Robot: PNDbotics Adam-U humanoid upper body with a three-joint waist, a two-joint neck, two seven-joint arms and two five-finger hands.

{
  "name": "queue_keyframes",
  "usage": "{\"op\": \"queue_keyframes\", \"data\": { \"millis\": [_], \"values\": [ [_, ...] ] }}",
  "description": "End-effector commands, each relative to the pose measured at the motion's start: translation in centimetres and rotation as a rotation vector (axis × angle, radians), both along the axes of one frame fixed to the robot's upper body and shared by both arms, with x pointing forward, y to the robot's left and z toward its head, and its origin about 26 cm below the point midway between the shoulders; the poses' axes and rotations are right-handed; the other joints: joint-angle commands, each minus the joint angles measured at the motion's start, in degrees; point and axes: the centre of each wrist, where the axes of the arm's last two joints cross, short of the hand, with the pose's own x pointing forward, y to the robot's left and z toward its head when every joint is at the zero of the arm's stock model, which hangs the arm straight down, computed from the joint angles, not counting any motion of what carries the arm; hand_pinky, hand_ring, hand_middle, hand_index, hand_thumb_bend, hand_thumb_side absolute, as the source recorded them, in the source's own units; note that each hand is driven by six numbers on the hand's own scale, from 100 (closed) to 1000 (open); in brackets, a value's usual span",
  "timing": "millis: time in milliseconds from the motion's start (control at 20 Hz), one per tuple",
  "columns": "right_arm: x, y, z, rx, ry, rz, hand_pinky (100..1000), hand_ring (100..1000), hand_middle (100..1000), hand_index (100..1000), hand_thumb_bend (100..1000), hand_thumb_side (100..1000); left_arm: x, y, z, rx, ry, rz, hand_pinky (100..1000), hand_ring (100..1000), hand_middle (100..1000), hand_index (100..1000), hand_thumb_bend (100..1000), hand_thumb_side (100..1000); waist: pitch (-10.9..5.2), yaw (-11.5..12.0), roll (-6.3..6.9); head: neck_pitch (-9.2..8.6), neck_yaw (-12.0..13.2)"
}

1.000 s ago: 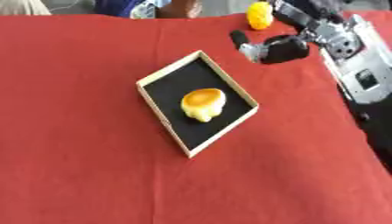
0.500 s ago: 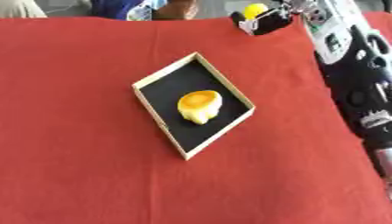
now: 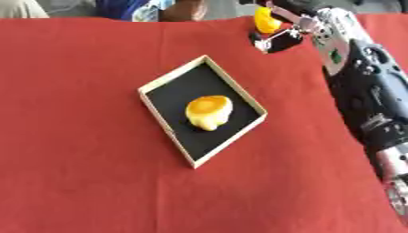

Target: Pick up objects on the table and place them in the box.

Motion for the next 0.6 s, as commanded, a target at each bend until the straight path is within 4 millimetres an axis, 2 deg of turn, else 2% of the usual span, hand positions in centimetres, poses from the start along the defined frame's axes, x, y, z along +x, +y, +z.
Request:
{"op": "queue_keyframes", "data": {
  "millis": [50,450,600],
  "values": [
    [-0.1,-0.5,2.2,0.023,-0.048,-0.031,911,1000,903,965,108,159,-0.3,0.1,0.8,0.016,-0.024,0.003,884,845,665,789,100,680,-1.03,0.03,-0.01,-1.12,-0.29],
    [0.0,-0.1,3.7,0.085,-0.089,-0.074,912,1000,903,965,100,143,-0.3,0.1,0.7,0.018,-0.019,-0.002,885,845,664,788,100,681,-0.41,0.36,-0.1,-1.97,-0.94],
    [0.1,-0.2,3.9,0.084,-0.086,-0.121,911,1000,907,968,115,187,-0.2,0.1,0.7,0.019,-0.017,-0.005,886,845,664,788,100,681,-0.07,0.52,-0.19,-2.31,-1.12]
  ]
}}
